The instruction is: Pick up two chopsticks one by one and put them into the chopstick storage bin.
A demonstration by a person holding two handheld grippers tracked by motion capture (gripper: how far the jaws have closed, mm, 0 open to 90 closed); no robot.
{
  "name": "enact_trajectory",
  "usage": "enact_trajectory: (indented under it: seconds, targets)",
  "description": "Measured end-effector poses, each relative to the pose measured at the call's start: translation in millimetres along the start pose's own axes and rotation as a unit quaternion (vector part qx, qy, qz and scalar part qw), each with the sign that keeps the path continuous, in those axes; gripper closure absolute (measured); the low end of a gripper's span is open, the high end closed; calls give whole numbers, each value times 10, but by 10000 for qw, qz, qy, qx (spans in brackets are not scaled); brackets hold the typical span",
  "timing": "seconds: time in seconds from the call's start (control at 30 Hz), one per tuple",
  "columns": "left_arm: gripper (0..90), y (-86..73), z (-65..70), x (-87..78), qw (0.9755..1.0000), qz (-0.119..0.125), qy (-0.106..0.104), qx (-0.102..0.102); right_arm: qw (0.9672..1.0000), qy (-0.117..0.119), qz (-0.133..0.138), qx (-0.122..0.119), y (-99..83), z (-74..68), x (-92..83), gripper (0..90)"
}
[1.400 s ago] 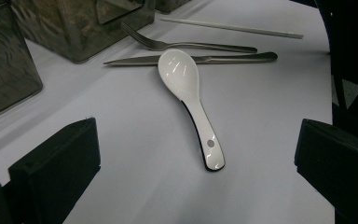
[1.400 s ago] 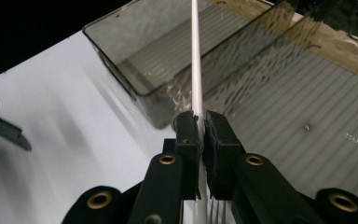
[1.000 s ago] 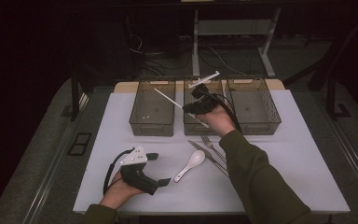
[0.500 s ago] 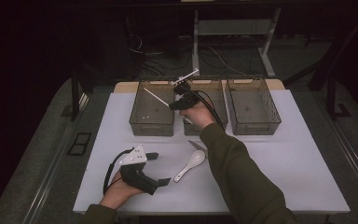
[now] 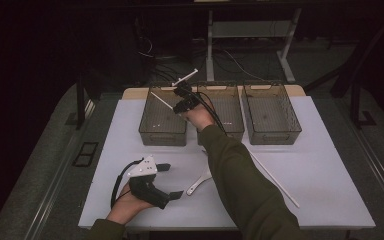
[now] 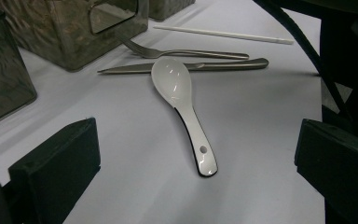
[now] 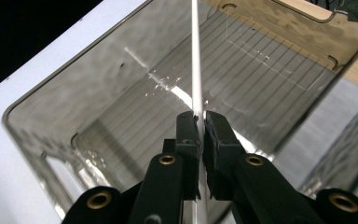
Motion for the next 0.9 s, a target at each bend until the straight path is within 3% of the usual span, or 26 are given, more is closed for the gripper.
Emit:
enact_trajectory:
  seconds: [0.13,0.3,0.43,0.6,0.77,0.9]
  targets:
    - [0,1,0,-4,10000,15,-16,-2,9999,-122,-107,-10,30,-31,88,843]
    - [0,3,2,-7,10000,7,-17,10,9999,-76,-71,6,40,-83,120,816]
    - [0,4,2,-4,10000,0,-17,20,10000,-45,4,15,41,-85,98,720]
    - [0,1,-3,-8,10000,4,-4,9,9996,147,229,38,32,-4,-55,608]
    - [0,-2,-1,-9,10000,1,14,18,9985,416,329,-150,-29,79,-237,505]
    - [0,-2,-4,-11,10000,11,53,27,9976,491,423,-240,-102,144,-352,456]
Point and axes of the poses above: each handheld gripper's, and its own axes: x roughly forward along the jaws, y roughly out of its top, z roughly to its right, the point moved 1 cm from there along x, roughly forward along the jaws, and after that the axes turned 11 degrees about -y, right-handed, at the moved point
